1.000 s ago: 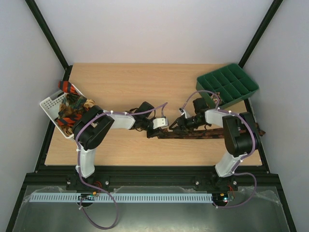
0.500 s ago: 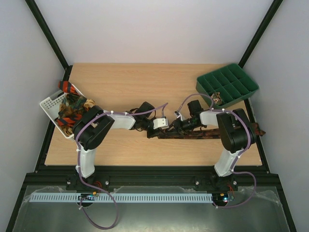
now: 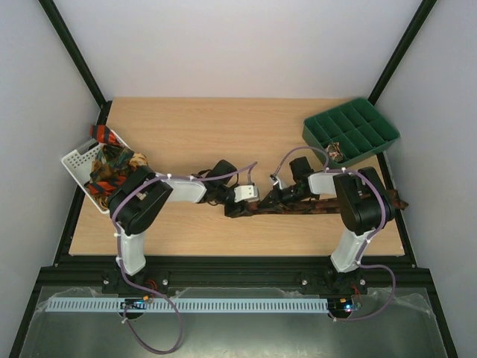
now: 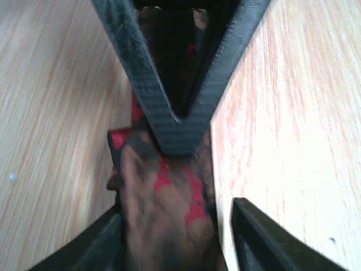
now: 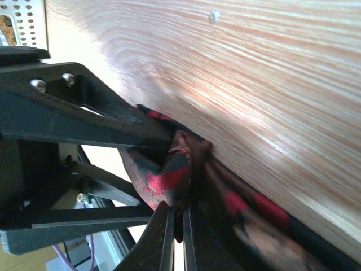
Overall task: Roll the ties
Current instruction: Roll the tie at the center of the board.
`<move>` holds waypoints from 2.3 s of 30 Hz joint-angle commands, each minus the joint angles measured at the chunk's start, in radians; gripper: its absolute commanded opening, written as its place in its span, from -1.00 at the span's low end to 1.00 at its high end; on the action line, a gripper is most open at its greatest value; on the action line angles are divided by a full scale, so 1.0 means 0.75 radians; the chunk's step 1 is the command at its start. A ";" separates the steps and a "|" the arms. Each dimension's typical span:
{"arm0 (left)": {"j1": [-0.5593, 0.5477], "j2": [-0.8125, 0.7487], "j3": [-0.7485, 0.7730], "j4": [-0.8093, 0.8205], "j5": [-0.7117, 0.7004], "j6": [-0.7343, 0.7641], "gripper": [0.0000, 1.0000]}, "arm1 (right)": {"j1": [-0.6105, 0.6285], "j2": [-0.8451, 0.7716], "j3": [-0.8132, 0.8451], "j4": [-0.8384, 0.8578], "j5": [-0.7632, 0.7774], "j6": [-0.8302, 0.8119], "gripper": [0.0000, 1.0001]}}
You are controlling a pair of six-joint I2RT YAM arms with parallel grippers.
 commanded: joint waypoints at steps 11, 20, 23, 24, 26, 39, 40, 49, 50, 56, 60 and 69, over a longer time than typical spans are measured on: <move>0.018 -0.145 -0.160 0.077 -0.031 -0.023 0.57 | -0.032 0.089 -0.026 -0.112 0.040 -0.067 -0.97; -0.078 0.009 -0.058 0.078 -0.063 -0.009 0.56 | -0.032 0.095 -0.027 -0.114 0.035 -0.070 -0.97; -0.080 0.034 -0.052 0.072 -0.076 -0.010 0.41 | -0.031 0.092 -0.025 -0.119 0.032 -0.077 -0.97; -0.080 0.037 -0.056 0.072 -0.083 -0.008 0.32 | -0.030 0.090 -0.025 -0.119 0.028 -0.078 -0.97; -0.080 0.042 -0.064 0.065 -0.087 0.003 0.06 | -0.031 0.086 -0.021 -0.119 0.017 -0.077 -0.97; -0.074 0.046 -0.094 0.039 -0.104 0.026 -0.42 | -0.047 -0.030 0.006 -0.127 -0.037 -0.075 -0.13; -0.074 0.048 -0.093 0.038 -0.103 0.026 -0.43 | -0.047 -0.023 0.013 -0.127 -0.034 -0.070 -0.14; -0.074 0.055 -0.084 0.018 -0.096 0.029 -0.44 | -0.039 0.017 0.025 -0.088 -0.010 -0.052 -0.64; -0.073 0.056 -0.084 0.017 -0.096 0.027 -0.43 | -0.039 0.021 0.025 -0.088 -0.005 -0.054 -0.78; -0.018 0.001 -0.101 0.039 -0.030 -0.001 -0.08 | -0.040 0.041 -0.002 -0.129 0.072 -0.113 -0.97; 0.046 -0.114 -0.192 0.128 0.065 -0.013 0.32 | -0.040 0.047 -0.018 -0.151 0.148 -0.153 -0.97; 0.084 -0.149 -0.379 0.357 0.128 -0.075 0.46 | -0.041 0.100 -0.003 -0.145 0.237 -0.152 -0.97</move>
